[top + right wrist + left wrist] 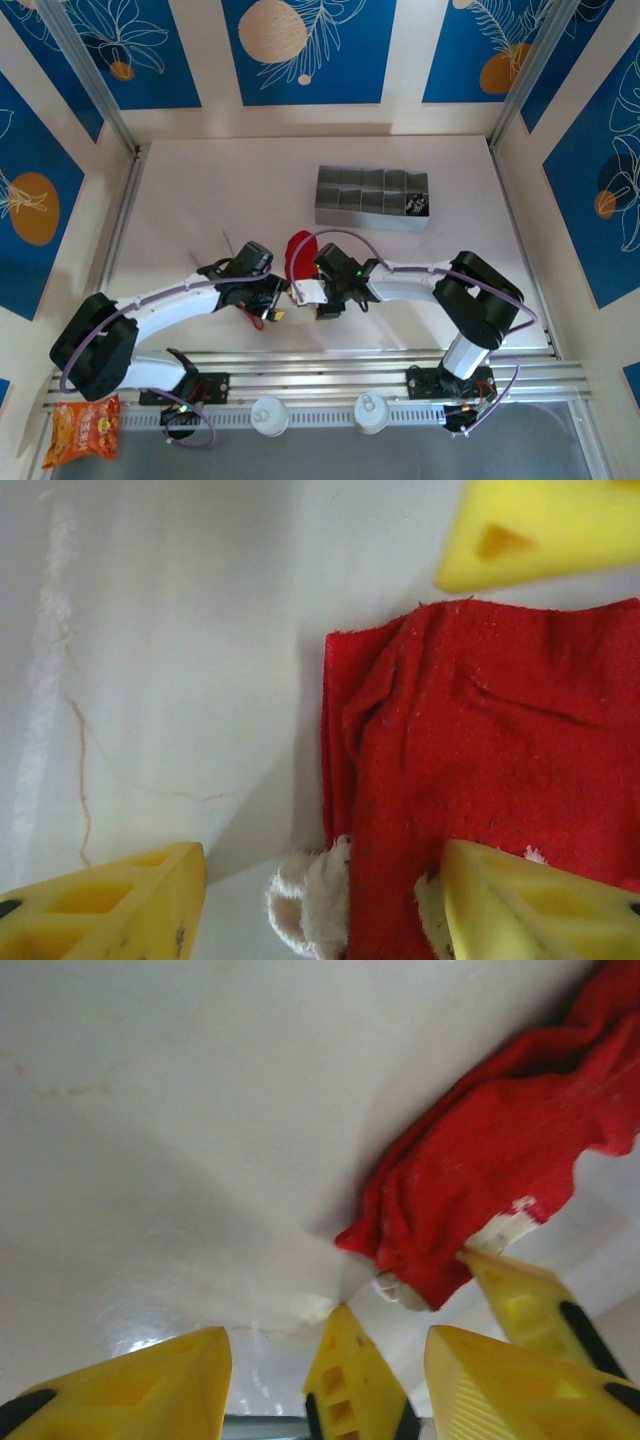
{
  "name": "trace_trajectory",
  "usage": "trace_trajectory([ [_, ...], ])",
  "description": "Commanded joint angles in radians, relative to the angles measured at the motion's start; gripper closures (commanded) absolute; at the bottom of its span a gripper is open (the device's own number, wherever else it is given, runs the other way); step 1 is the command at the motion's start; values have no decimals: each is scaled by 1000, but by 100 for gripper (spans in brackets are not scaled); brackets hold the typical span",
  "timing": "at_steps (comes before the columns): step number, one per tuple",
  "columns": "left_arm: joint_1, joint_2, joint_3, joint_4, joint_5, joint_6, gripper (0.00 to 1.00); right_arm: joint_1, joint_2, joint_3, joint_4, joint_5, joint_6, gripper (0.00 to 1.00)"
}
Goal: Roll the socks
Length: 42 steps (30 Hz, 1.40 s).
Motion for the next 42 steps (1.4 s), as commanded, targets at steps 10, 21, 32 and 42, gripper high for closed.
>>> trace_trajectory([
  [10, -6, -37, -65, 191, -67, -111, 49, 2, 88, 151, -86, 31, 179, 96],
  [21, -4, -60, -116, 239, -80, -206, 32, 0, 89, 240, -241, -183, 451, 100],
  [32, -7, -145, -101, 41, -119, -268, 33, -95, 177, 295, -273, -436, 650, 100],
  [42, -2, -181, -134, 86, -123, -274, 36, -196, 264, 418, -389, -616, 720, 100],
])
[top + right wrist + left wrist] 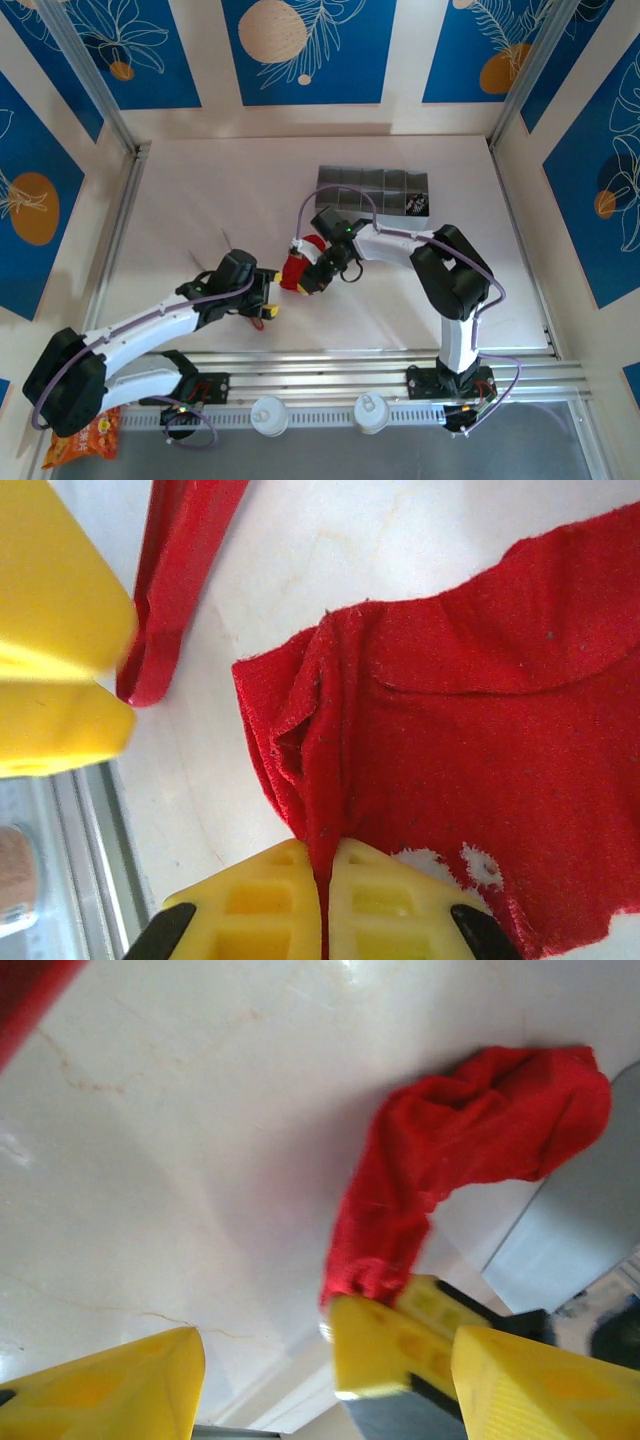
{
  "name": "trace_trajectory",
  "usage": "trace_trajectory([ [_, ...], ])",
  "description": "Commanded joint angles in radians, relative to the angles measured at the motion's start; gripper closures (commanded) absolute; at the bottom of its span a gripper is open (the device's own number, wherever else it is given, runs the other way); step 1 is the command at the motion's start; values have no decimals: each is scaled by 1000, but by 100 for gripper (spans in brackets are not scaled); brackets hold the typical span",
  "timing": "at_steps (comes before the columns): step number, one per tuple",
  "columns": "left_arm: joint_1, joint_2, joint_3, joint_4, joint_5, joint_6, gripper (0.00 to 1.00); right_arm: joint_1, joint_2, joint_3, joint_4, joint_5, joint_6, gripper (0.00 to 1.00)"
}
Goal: Roll the socks
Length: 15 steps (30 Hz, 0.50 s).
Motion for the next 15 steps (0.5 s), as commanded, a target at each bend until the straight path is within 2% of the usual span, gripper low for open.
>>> trace_trajectory([
  [1, -4, 47, -7, 25, 12, -11, 38, -22, 51, 63, -81, -118, 53, 100],
  [6, -3, 124, 24, 112, 4, 12, 42, -43, 126, 133, -151, -149, 97, 100],
  [15, 14, 199, 60, 194, -50, 72, 40, -69, 173, 145, -186, -212, 164, 100],
])
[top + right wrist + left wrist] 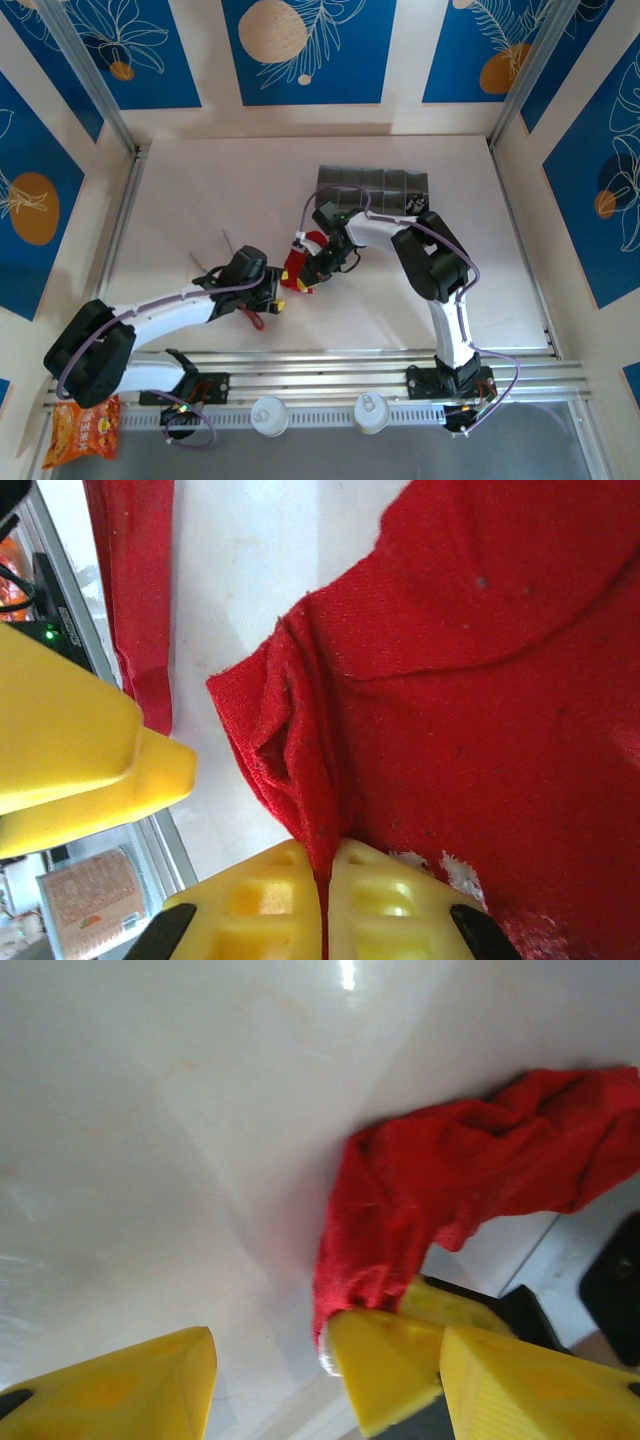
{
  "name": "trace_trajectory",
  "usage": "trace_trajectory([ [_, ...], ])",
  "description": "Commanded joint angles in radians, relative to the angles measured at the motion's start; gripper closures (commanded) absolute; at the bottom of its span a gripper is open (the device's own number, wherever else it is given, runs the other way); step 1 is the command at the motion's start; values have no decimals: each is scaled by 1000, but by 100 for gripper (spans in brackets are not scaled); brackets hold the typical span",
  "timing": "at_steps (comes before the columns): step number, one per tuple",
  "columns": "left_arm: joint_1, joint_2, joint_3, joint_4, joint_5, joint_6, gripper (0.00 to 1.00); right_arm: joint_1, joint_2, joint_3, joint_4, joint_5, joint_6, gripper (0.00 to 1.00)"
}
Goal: Roll the socks
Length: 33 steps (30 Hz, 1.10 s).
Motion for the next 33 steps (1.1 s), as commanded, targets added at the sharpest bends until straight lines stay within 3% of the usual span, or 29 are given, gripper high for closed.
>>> trace_trajectory([
  [1, 10, 38, 39, 53, -26, 34, 40, -5, -8, -8, -27, -76, 39, 100],
  [9, 21, 156, 121, -4, 20, 60, 46, -7, -23, -43, -8, -88, 42, 100],
  [12, 26, 180, 157, -40, 23, 79, 53, -8, -31, -52, -2, -85, 37, 100],
  [17, 25, 242, 282, -350, 118, 128, 68, -9, -51, -84, 28, -63, 37, 100],
  [20, 23, 248, 303, -437, 114, 116, 67, -9, -52, -91, 33, -55, 28, 100],
  [30, 29, 333, 319, -322, 53, 78, 66, -5, -75, -127, 68, -24, 24, 100],
  [33, 35, 350, 333, -311, 34, 86, 59, 1, -74, -129, 67, -20, 16, 100],
])
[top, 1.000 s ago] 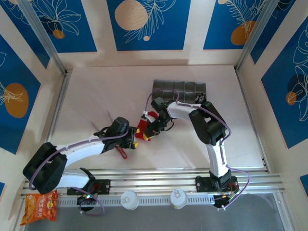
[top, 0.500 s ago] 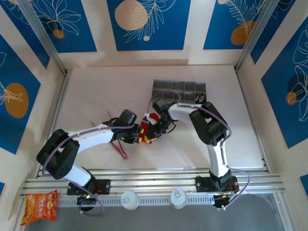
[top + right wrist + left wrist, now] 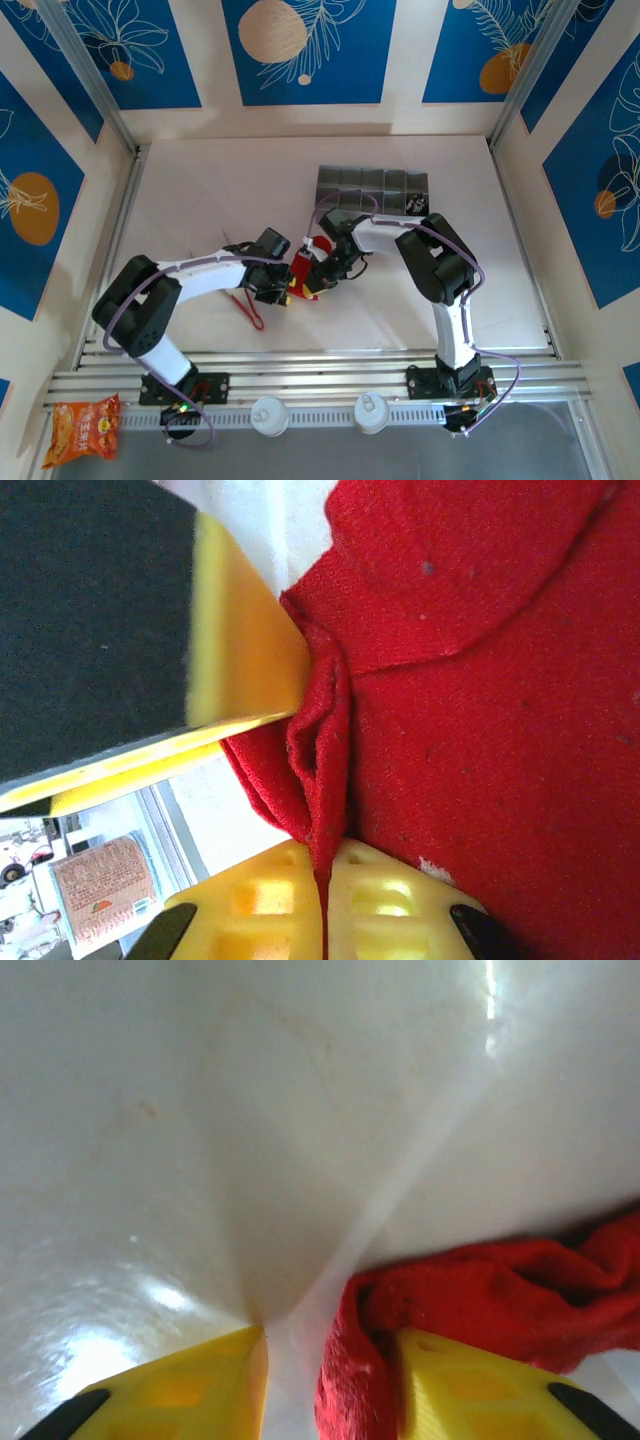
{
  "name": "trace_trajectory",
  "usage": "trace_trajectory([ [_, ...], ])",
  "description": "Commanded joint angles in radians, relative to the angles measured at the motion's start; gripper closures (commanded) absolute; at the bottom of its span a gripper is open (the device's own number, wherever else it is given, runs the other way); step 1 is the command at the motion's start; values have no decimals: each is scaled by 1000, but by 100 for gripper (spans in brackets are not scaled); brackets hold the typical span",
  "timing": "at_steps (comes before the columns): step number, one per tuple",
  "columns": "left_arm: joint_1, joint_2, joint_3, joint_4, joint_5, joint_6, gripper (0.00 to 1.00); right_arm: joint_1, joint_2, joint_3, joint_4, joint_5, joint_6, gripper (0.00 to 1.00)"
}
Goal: Roll the socks
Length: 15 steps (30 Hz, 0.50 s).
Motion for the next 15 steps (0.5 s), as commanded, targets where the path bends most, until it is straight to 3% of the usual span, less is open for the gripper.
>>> trace_trajectory([
  [1, 15, 20, 36, 3, -44, -3, 57, 10, -31, -12, -2, 1, -19, 100],
  [11, 9, 37, 73, -13, -1, 7, 53, 10, -46, -24, 13, -1, -22, 100],
  [15, 7, 49, 83, -73, 47, 12, 65, 8, -56, -34, 34, 3, -9, 100],
])
